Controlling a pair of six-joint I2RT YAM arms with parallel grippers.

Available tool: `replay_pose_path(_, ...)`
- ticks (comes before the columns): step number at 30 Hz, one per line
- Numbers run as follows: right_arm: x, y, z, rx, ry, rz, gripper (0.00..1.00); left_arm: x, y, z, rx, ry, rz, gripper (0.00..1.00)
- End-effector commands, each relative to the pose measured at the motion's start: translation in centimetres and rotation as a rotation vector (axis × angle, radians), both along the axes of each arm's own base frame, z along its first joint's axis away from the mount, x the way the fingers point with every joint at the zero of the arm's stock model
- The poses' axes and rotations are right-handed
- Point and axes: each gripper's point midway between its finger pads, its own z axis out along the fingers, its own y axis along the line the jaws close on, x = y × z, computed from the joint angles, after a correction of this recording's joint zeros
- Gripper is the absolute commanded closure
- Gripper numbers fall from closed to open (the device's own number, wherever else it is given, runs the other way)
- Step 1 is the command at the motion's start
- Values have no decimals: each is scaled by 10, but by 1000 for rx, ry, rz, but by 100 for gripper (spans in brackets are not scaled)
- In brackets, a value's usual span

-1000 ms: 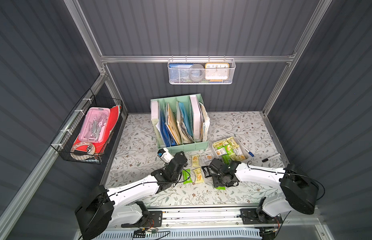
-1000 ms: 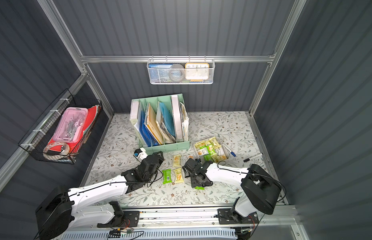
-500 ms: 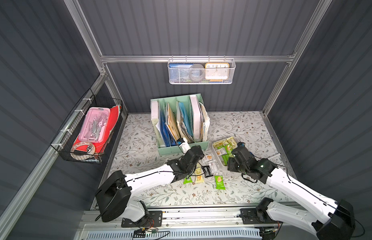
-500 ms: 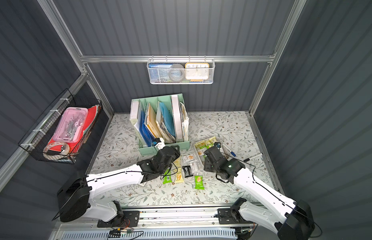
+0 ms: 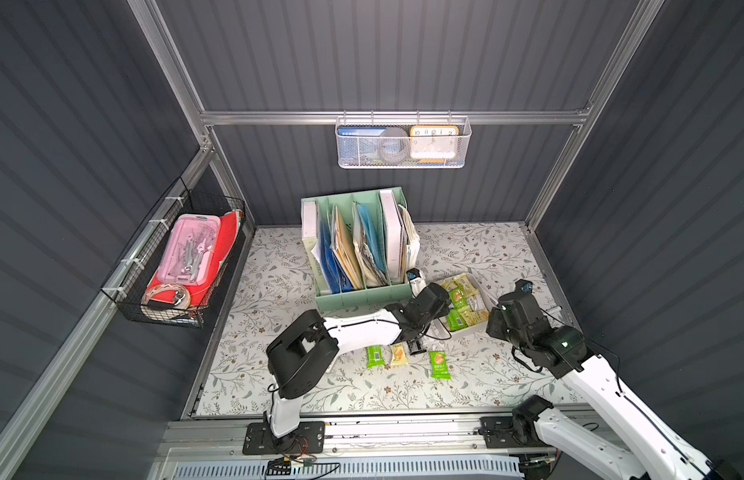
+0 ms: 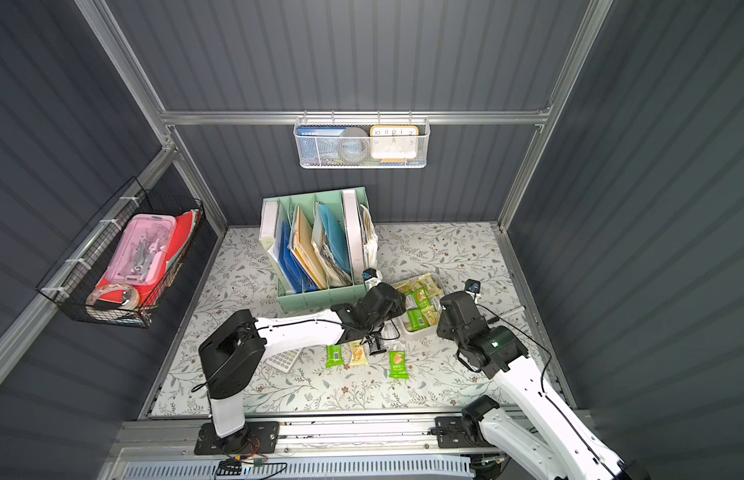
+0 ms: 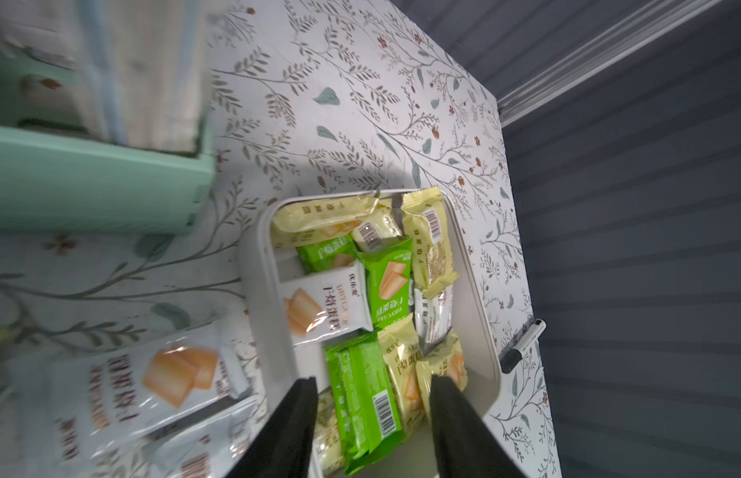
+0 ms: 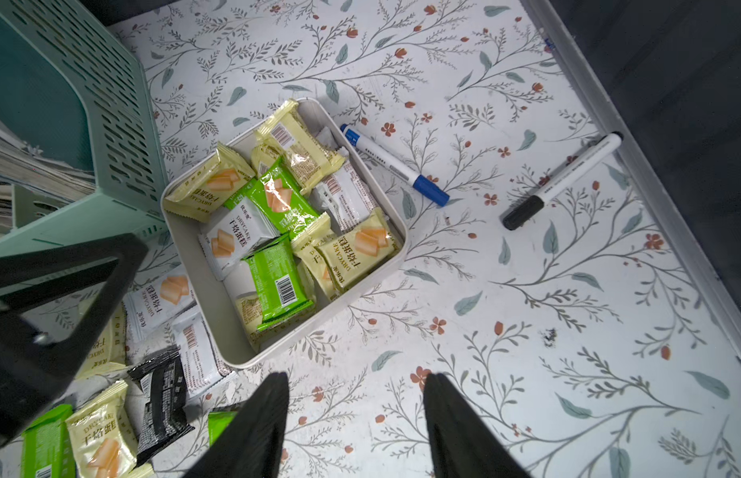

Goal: Take the cookies out of the storage box
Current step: Place the cookie at the center of the board, then pick up the cookie from the storage box.

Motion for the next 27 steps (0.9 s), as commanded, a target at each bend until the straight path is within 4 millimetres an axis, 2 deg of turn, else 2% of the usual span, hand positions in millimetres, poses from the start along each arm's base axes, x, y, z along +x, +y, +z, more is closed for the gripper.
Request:
replay_pose_path(1, -6, -11, 10, 8, -59, -43, 43, 5, -26, 2, 43, -15, -97, 50)
replay_pose_path(10, -17, -15, 11, 39, -97, -46, 45, 37, -38, -11, 240, -69, -112, 50)
replay_pose_path(13, -17, -11, 7, 60, -95, -33, 46, 46, -46, -17, 208, -63, -133, 50)
replay_pose_path(19, -16, -7, 10, 77, -113, -8, 46, 64, -66, -24, 16, -20, -172, 47)
replay_pose_path(27, -13, -4, 12, 67, -117, 10, 46, 77, -83, -44, -14, 6, -161, 45)
